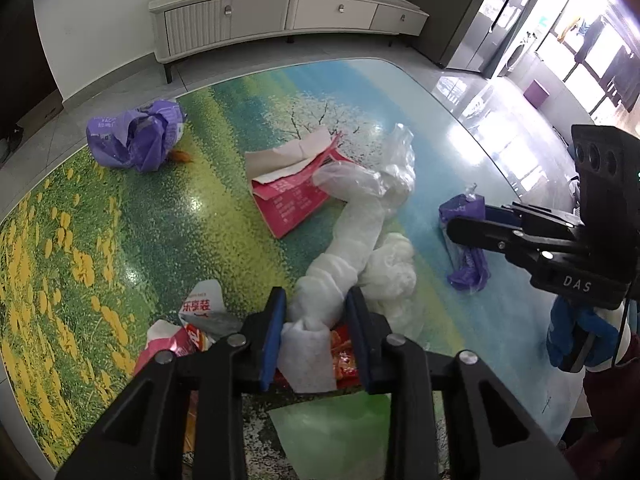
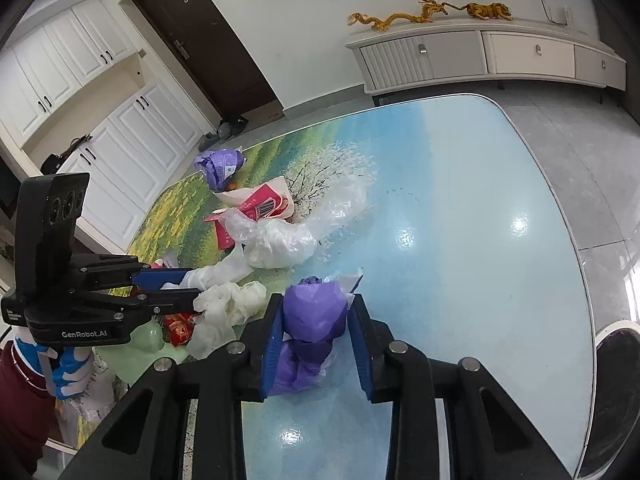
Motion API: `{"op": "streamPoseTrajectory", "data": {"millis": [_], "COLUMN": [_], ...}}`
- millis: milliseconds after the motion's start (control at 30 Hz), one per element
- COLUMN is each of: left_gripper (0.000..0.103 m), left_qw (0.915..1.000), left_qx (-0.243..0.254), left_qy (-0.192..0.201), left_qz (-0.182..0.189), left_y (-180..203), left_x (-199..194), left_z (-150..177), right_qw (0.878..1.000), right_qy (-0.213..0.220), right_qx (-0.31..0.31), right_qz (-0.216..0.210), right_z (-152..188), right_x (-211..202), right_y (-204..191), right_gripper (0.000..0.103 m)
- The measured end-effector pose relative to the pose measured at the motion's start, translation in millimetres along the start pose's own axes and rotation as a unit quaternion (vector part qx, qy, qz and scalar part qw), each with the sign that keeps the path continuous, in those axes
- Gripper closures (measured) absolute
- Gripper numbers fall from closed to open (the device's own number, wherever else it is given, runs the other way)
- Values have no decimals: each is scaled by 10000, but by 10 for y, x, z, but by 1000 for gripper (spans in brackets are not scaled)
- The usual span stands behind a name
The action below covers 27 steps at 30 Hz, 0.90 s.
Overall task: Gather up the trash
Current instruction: 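Grasp the purple bag with the right gripper while the left gripper grasps white tissue, then carry both items to the bin and release them inside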
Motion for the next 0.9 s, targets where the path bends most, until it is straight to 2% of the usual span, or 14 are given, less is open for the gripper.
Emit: {"op": "streamPoseTrajectory", "data": {"millis": [233, 567, 733, 900], "left_gripper": [81, 82, 82, 82], "left_qw": [9991, 9927, 9907, 9901], "left_qx": [-117, -573, -562, -375], "left_qy": [400, 1051, 1235, 1353], "left_qz": [-72, -169, -134, 93], "left_y": [8, -105, 108, 596], "left_x": [-274, -1034, -1362, -1566], "left_z": [25, 119, 100, 26], "right_qw": [9995, 9968, 9934, 9872], "right_qy": [268, 716, 1051, 1395], "right_qx": [-163, -309, -189, -7], "right_qz": [2, 191, 426, 777], "right_z": [58, 290, 449, 646], "right_x": [-340, -1107, -1610, -2184], "right_y": [-148, -295, -183, 47], "right_gripper": [76, 76, 76, 76]}}
Point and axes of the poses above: each gripper's, at about its wrist camera, not at the fingertips, and x roughly the way its jaws point, y to its right, z to its underside, the point moved 6 cm from there along x, roughly the way its jaws point, and after that the axes turned 15 degrees about -z, right-handed, at the moved point
